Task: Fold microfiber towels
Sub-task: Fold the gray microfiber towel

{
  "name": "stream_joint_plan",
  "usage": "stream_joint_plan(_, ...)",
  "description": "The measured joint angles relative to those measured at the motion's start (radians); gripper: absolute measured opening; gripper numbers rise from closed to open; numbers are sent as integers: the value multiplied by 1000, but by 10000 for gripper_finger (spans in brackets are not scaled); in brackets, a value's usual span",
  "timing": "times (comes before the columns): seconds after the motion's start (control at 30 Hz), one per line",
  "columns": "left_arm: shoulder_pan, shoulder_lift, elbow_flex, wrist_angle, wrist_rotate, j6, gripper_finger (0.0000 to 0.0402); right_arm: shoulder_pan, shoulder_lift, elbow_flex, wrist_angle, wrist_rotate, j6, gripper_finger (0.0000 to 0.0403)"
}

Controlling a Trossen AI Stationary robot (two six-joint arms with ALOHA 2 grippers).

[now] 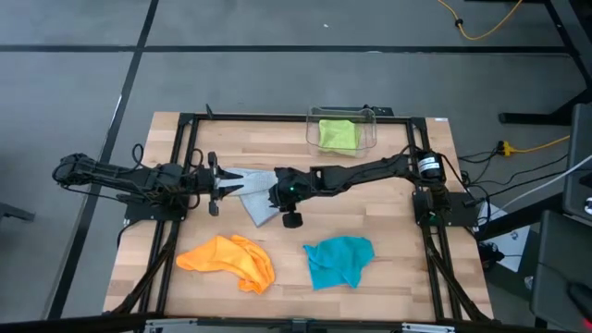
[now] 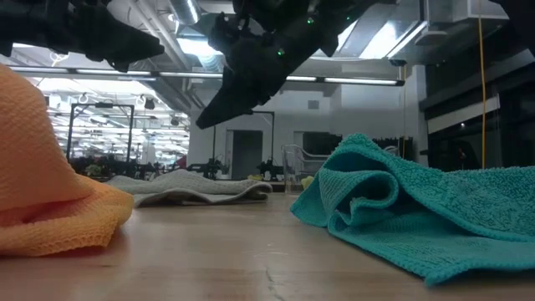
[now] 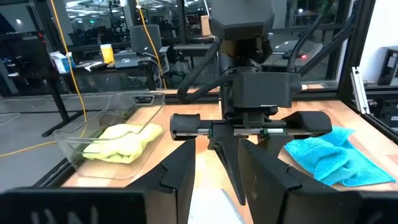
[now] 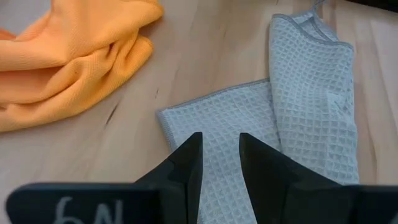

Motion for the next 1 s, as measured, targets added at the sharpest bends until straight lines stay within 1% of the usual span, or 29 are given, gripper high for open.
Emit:
stream_joint_plan(0.1, 0, 0, 0, -1, 0, 0, 115, 0, 0, 0, 1, 0, 5, 108)
stream_joint_plan(0.3, 0, 0, 0, -1, 0, 0, 115, 0, 0, 0, 3, -1, 72, 113)
stream_joint_plan(0.4, 0, 0, 0, -1, 0, -1, 115, -1, 0, 0, -5, -1, 75, 130)
stream_joint_plan(0.57, 0, 0, 0, -1, 0, -1, 115, -2, 0, 0, -5, 2, 59, 175)
stream_joint_plan(0.67, 0, 0, 0, -1, 0, -1, 115, -2, 0, 0, -3, 23, 53, 196)
stream_joint_plan(0.77, 0, 0, 0, -1, 0, 0, 115, -2, 0, 0, -3, 24, 53, 204)
stream_joint_plan(1.0, 0, 0, 0, -1, 0, 1, 115, -2, 0, 0, -1, 24, 58, 205)
